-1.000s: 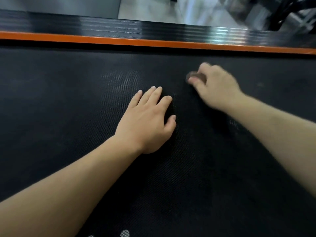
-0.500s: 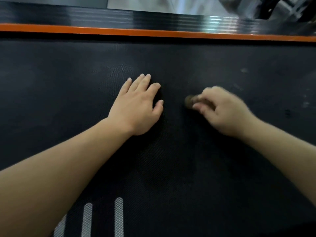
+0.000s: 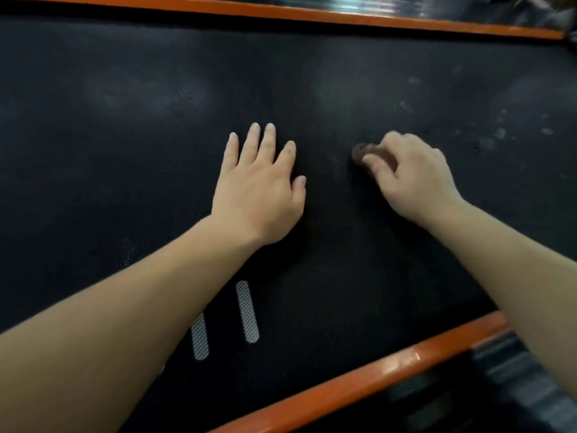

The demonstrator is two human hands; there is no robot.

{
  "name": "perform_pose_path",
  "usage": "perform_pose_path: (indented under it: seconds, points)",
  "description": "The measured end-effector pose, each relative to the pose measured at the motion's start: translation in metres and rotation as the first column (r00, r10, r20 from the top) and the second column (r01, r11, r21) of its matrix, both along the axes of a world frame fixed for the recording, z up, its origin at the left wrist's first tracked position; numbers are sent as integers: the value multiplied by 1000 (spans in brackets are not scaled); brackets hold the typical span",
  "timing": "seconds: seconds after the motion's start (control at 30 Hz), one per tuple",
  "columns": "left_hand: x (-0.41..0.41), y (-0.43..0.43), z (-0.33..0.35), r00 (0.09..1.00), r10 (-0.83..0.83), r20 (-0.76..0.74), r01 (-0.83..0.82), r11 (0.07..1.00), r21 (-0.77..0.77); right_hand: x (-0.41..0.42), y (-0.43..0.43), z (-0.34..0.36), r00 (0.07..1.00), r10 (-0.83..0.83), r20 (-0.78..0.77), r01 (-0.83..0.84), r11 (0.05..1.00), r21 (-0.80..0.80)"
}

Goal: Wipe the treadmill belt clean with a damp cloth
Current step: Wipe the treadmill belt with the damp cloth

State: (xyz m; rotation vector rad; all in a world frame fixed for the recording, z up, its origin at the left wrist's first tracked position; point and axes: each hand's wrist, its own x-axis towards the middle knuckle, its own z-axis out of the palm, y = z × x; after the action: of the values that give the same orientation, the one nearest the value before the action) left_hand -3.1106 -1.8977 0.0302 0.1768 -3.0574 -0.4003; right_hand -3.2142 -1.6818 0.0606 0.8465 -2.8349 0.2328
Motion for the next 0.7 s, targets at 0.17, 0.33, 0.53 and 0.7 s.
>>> perform_pose_path:
  seconds: [0.17, 0.33, 0.53, 0.7]
  points:
    - [0, -3, -1, 1000, -20, -9, 20, 1000, -6, 93, -9, -1, 976, 185, 116, -178, 982, -70]
    - [5, -20, -1, 997, -81, 8, 81, 996, -28, 89, 1, 4, 982, 184, 40, -184, 983, -6]
    - [5, -21, 4, 997, -55, 45, 57, 998, -40, 73, -15, -8, 998, -67, 15, 68, 989, -133]
    - [6, 22, 6, 984, 163, 77, -164, 986, 8, 95, -3, -10, 980, 196, 38, -192, 977, -91]
